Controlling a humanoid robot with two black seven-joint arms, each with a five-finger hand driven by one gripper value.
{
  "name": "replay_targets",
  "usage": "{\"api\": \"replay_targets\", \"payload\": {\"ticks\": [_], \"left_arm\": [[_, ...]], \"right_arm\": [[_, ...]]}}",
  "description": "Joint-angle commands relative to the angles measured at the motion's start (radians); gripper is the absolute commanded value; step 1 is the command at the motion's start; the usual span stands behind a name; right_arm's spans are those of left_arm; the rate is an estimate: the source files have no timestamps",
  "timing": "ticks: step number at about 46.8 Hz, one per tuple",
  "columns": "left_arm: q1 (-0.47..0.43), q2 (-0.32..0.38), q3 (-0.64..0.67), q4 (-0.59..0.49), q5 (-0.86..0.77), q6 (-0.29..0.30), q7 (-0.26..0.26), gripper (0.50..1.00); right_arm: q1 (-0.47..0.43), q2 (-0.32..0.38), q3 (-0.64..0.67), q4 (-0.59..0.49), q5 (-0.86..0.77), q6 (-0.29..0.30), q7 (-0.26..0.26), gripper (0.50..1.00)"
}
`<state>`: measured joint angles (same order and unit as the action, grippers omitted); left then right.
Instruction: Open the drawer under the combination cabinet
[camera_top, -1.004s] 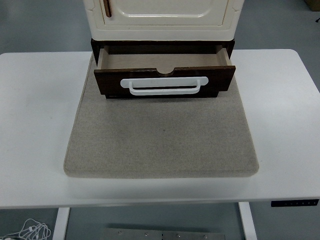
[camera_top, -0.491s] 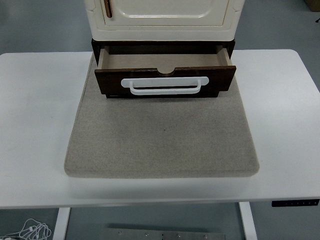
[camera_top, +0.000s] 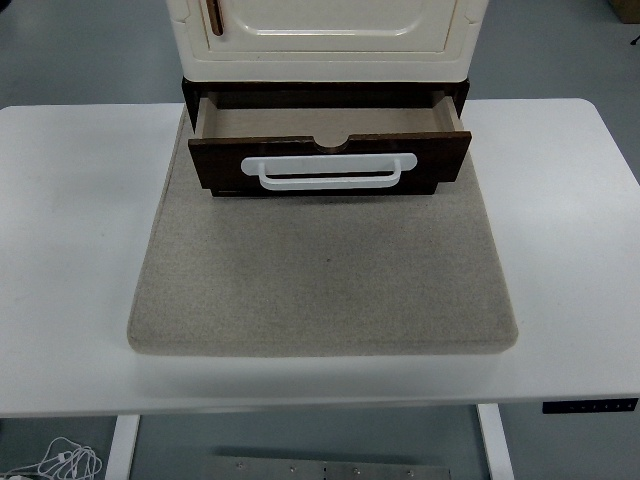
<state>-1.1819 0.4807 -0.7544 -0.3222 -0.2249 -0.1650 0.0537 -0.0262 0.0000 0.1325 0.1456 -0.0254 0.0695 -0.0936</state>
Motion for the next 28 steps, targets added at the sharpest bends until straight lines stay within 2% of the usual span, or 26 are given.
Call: {"api": "replay_targets", "payload": {"ticks": [1,7,13,28], "left_arm": [[0.037,-0.024,-0.010,0.000,-0.022,-0.025,0.000,1.000],[0.080,-0.042,-0.010,0.000,-0.080,-0.048,0.000,1.000],[0.123,-0.065,-0.010,-0.001,-0.122,-0.105,-0.002,1.000],[0.165,-0.125,-0.010,0.002,-0.142,-0.117,-0.015,1.000]], "right_arm": [[0.000,0.000,-0.001,0.002,0.001,0.001,0.000,0.928],[0.000,0.000,0.001,0.000,0.001,0.001,0.002,0.926],[0.000,0.000,-0.001,0.000,0.004,0.001,0.002,0.926],[-0.009,0.000,-0.001,0.000,0.007,0.001,0.000,0.926]]}}
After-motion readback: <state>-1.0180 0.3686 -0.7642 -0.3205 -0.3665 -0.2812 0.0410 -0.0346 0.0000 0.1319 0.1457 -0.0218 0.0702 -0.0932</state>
